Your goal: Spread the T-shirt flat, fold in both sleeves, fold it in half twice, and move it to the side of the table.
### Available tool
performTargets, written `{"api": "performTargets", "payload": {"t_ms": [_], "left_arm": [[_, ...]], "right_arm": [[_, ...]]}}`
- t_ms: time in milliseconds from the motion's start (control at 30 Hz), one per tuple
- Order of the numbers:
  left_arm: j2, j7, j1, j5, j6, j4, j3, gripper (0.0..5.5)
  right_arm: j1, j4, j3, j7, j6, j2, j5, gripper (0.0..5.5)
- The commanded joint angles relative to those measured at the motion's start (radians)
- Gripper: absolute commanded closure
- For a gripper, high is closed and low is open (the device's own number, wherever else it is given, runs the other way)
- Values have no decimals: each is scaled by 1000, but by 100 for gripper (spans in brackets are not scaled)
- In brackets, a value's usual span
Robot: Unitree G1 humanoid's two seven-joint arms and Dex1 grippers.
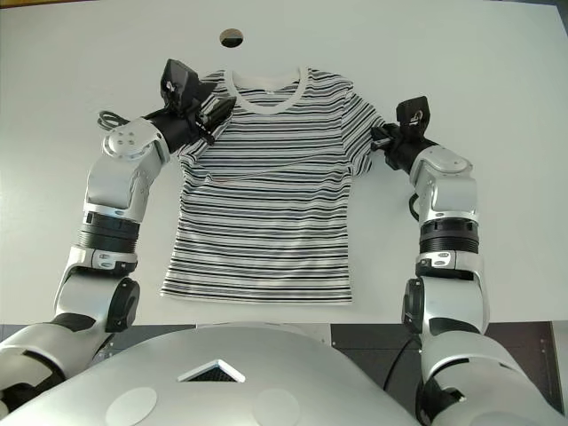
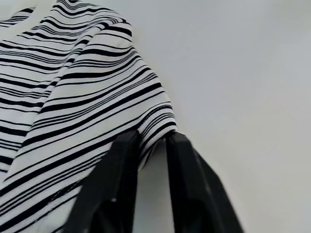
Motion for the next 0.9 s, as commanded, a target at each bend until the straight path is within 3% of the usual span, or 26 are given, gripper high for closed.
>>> {"api": "performTargets", "payload": {"t_ms": [33, 167, 367, 567, 800, 900], "left_arm": [[13, 17, 33, -16, -72, -93, 45, 315], [65, 65, 128, 65, -177, -131, 44, 315], [101, 145, 276, 114, -325, -87, 99, 421], [95, 171, 350, 105, -408, -42, 136, 526], [89, 181, 375, 112, -425, -73, 127, 531], [86, 184, 375, 113, -430, -75, 125, 535]], "right_arm": [[5, 21, 6, -4, -3, 5, -10, 537], [17, -82, 27, -11, -84, 22, -20, 539], [33, -259, 93, -10, -78, 52, -44, 540], [13, -271, 189, -1, -53, 96, -82, 540], [-19, -157, 302, 0, -73, 150, -164, 540], [-27, -130, 305, 2, -82, 165, -170, 489]]}}
